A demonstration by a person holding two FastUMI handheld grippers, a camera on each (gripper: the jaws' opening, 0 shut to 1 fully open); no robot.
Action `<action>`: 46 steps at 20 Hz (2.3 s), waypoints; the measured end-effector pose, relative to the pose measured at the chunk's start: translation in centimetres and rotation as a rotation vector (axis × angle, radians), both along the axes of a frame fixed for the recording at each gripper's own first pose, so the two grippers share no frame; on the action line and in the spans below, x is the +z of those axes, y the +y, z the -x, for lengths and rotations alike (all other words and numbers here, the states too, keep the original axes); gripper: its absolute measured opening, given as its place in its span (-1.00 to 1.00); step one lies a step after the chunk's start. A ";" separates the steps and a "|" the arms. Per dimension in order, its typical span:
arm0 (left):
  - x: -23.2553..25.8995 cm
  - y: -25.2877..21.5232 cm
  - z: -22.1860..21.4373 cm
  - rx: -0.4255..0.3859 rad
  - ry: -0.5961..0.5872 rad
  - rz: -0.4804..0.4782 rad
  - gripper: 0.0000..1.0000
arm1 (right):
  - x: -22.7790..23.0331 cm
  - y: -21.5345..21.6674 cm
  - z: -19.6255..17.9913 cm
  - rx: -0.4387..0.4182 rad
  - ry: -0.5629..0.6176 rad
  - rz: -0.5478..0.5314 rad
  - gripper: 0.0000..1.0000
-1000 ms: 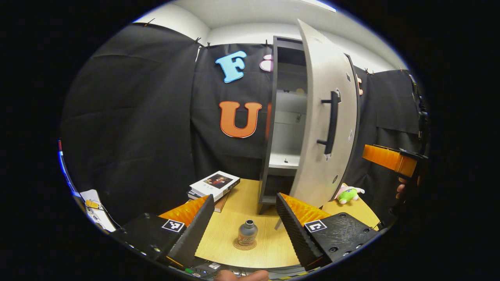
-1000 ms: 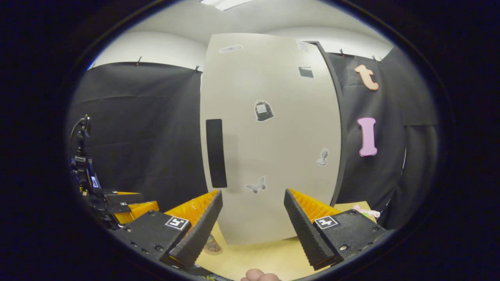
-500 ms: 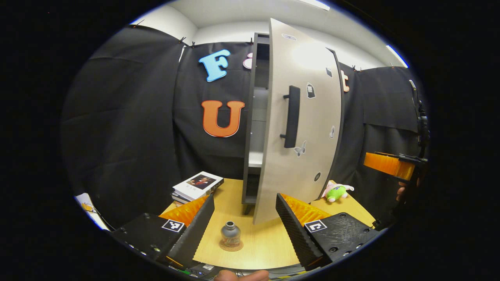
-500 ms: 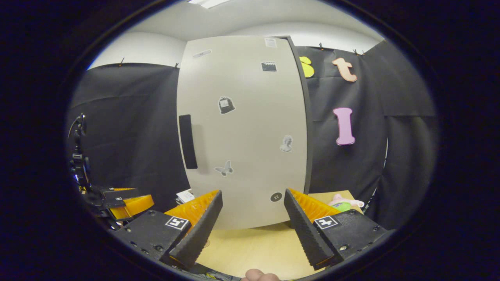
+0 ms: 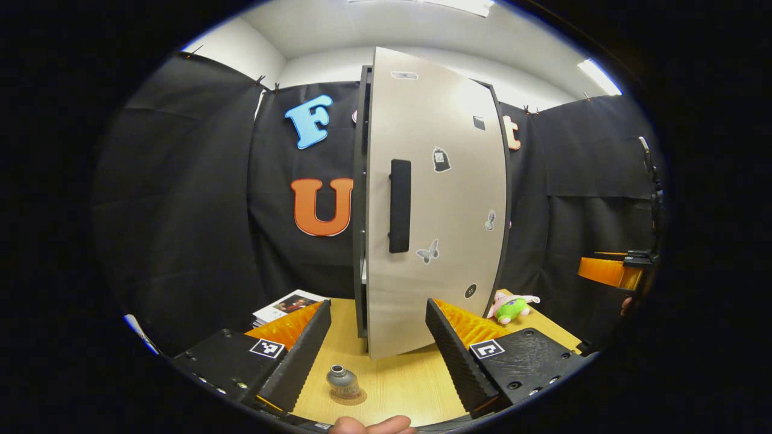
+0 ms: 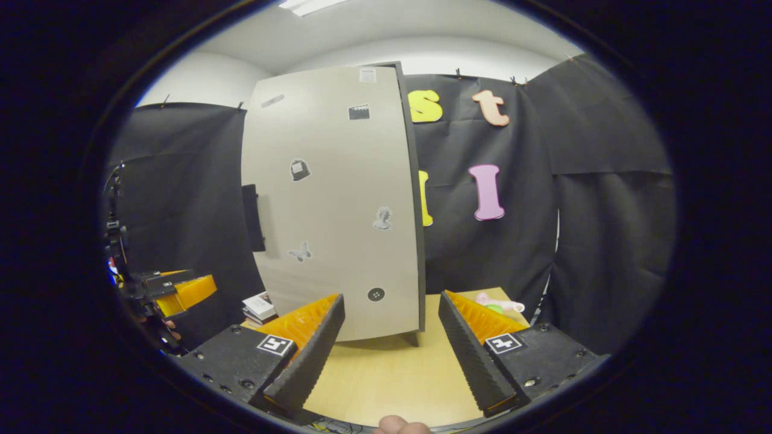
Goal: Open the cabinet door with the right hand, grasp the bottle in the cabinet with the left hand and place it on the coaster, then close the cabinet door with the right hand.
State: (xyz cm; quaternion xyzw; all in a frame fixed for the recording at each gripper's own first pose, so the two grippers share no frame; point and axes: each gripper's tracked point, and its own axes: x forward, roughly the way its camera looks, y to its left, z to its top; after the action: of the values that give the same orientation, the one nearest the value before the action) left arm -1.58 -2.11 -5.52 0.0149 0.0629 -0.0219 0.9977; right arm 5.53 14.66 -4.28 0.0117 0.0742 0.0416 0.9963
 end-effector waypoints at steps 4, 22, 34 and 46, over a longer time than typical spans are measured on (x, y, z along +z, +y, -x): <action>0.9 -0.5 -0.4 -0.019 -0.036 -0.023 0.91 | -0.2 -0.4 0.2 -0.014 -0.001 0.000 0.99; 0.9 0.2 0.6 0.008 -0.017 0.003 0.91 | 0.3 -1.7 1.8 -0.018 0.001 0.002 0.99; 1.3 0.0 0.9 0.001 -0.019 0.006 0.91 | 0.4 -2.1 2.6 -0.021 0.007 -0.007 0.92; 0.9 0.6 0.9 0.019 -0.003 0.029 0.91 | 0.3 -2.6 2.7 -0.024 0.018 -0.008 0.92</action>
State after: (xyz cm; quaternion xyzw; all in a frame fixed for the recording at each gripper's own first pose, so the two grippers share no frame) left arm -2.52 -1.52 -4.61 0.0000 0.0615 -0.0134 0.9980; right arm 2.79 12.08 -3.95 0.0172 0.0829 0.0298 0.9960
